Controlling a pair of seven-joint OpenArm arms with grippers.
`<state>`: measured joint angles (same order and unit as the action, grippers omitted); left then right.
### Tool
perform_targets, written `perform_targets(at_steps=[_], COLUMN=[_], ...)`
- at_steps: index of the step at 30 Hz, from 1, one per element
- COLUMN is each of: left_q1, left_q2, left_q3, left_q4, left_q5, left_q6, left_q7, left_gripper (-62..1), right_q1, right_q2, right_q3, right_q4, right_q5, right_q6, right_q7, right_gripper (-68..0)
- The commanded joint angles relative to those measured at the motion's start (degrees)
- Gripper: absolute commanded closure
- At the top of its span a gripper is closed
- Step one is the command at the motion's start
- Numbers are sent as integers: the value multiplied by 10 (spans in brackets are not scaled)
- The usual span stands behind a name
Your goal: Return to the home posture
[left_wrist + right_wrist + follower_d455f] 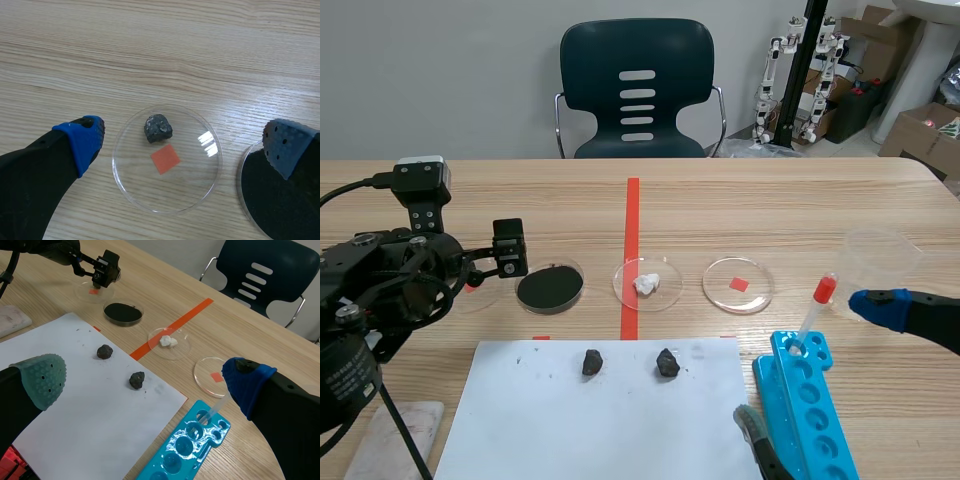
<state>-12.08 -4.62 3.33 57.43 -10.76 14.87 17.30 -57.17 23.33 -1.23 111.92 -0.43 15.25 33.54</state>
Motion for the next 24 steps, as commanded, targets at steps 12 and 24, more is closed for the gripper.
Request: perform_targets(at_steps=[12, 24], left_q1=[-9, 26], left_q2=[-3, -23], left_q3=[-2, -2], left_q4=[3, 50], left_q5=[1, 14], left_q6=[0, -58], left_q7=[-8, -8], left_gripper=[-623, -623], right_q1=[2, 2], right_q2=[0, 0], right_q3=[3, 3], right_q4=[13, 13], right_q5=[7, 7], right_q6=[-3, -3], right_q7=[9, 9], right_gripper=[-679, -679])
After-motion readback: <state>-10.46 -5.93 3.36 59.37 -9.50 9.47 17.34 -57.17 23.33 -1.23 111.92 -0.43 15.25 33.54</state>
